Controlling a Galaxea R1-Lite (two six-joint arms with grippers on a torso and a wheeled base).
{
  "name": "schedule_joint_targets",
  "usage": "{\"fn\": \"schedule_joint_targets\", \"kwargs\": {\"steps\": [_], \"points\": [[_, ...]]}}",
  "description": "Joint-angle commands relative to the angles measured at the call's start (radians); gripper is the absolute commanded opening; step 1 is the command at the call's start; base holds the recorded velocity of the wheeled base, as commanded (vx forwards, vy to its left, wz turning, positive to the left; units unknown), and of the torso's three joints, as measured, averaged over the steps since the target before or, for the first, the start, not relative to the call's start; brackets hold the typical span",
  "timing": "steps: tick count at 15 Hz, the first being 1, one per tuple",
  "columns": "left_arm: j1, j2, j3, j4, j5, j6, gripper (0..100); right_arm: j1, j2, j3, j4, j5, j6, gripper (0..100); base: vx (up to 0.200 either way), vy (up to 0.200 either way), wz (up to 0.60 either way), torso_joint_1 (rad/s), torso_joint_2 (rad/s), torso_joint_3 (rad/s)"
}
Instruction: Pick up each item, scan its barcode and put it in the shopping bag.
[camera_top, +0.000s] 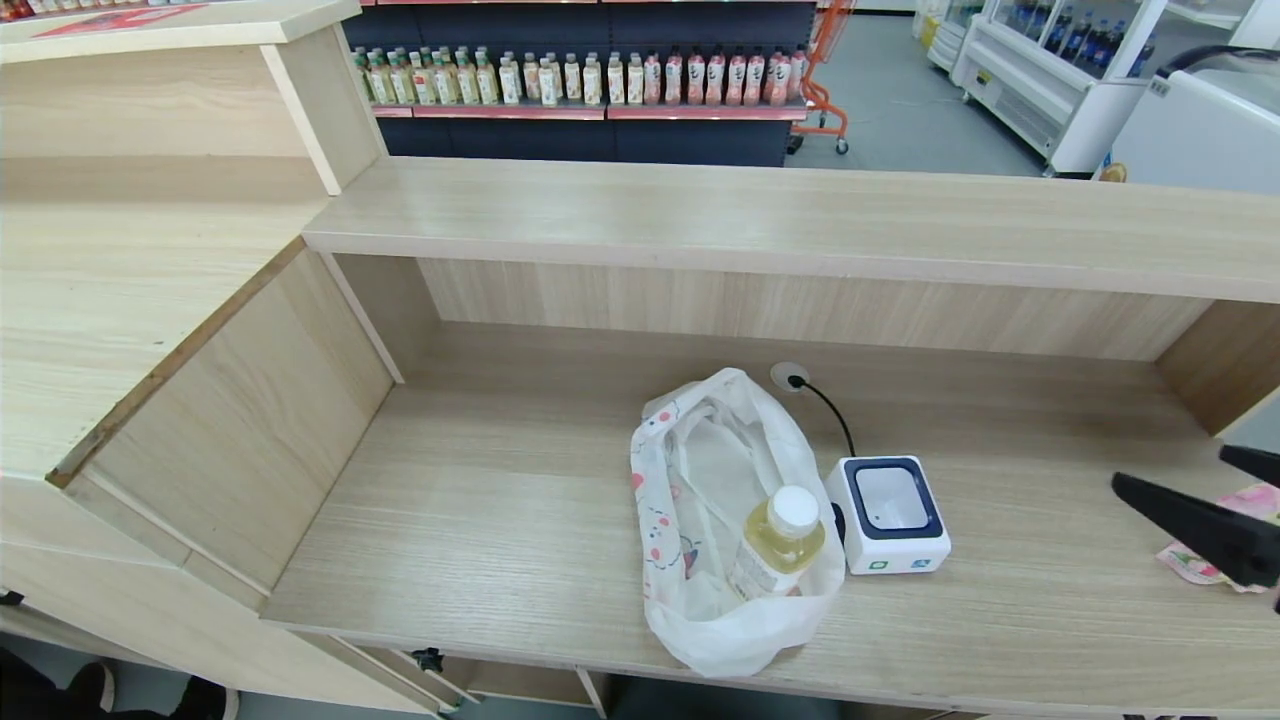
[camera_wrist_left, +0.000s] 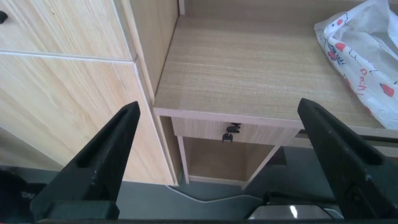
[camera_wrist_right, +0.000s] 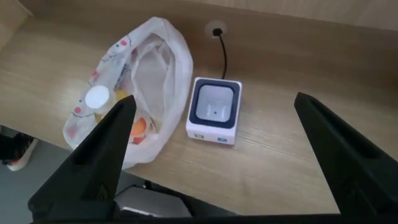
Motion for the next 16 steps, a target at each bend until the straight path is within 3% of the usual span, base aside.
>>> {"fn": "schedule_joint_targets", "kwargs": {"steps": [1,6,7,9,11,16], "points": [[0.000,0.000,0.000,0.000,0.000,0.000,100,-0.076,-0.226,-0.011,0.178,-0.028,-0.017,100,0.000,-0.200,0.00,0.002,0.00,-0.002],[0.000,0.000,0.000,0.000,0.002,-0.002,100,-0.169,-0.189,-0.088,0.269,-0.055,0.076,100,0.000,-0.200,0.00,0.001,0.00,0.004],[0.000,0.001,0.000,0.000,0.002,-0.003,100,-0.206,-0.142,-0.139,0.361,-0.049,0.121,100,0.000,-0.200,0.00,-0.007,0.01,0.002],[0.000,0.001,0.000,0.000,0.002,-0.005,100,-0.204,-0.111,-0.154,0.407,-0.037,0.185,100,0.000,-0.200,0.00,0.000,0.00,0.005],[0.000,0.000,0.000,0.000,0.005,-0.028,100,-0.204,-0.084,-0.154,0.409,-0.008,0.205,100,0.000,-0.200,0.00,0.002,0.00,0.000],[0.000,0.000,0.000,0.000,0.005,-0.025,100,-0.208,-0.064,-0.169,0.413,-0.006,0.208,100,0.000,-0.200,0.00,0.002,0.00,0.004]]}}
